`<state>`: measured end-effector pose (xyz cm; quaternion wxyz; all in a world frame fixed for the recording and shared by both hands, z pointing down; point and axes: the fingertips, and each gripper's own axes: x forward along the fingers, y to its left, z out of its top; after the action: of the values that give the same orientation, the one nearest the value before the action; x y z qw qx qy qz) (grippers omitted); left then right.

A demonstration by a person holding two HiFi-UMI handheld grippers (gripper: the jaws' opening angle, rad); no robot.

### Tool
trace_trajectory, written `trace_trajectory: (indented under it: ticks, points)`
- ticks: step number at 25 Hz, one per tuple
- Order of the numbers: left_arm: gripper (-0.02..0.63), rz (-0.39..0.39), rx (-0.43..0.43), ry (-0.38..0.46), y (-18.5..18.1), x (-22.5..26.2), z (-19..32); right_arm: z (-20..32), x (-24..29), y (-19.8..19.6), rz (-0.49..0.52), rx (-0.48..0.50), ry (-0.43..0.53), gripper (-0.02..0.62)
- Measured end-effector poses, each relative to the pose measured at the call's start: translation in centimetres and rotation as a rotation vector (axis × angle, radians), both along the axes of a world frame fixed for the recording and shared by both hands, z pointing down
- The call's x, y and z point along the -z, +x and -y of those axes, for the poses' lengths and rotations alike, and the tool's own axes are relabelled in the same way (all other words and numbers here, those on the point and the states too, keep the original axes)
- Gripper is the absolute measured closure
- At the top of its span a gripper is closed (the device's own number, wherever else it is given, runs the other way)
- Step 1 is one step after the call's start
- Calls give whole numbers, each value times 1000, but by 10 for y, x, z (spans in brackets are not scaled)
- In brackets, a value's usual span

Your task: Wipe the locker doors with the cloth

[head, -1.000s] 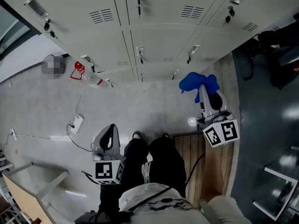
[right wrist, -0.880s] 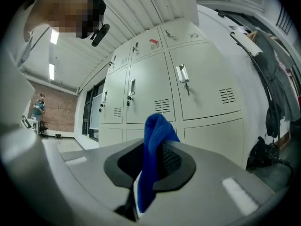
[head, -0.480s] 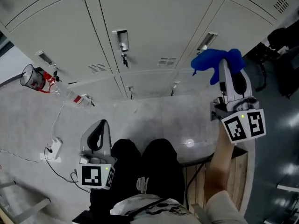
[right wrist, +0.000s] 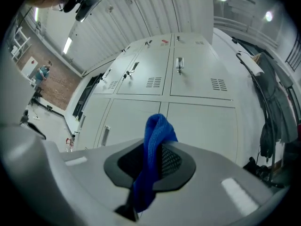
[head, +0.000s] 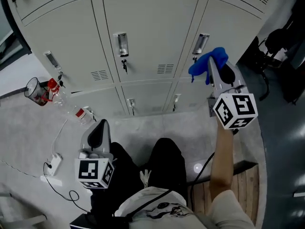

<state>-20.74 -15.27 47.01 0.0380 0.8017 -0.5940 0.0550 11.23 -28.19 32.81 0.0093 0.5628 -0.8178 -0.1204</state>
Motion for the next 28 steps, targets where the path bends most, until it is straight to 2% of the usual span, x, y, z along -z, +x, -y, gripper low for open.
trace_trajectory:
  ticks: [9, 12, 16, 23, 28]
  points:
    - [611, 15, 19, 31, 29, 35, 20, 39, 66, 9, -34, 24, 87, 555]
    - [611, 41, 32, 31, 32, 41, 27, 58, 82, 6, -94, -13, 120, 555]
    - [611, 28, 49, 12, 31, 34, 29, 71, 101, -3, -190, -50, 181, 555]
    - [611, 39, 63, -7, 34, 24, 21, 108, 99, -22, -335, -46, 204, 555]
    - [611, 50, 54, -5, 38, 25, 19, 111, 100, -11, -410, -30, 227, 555]
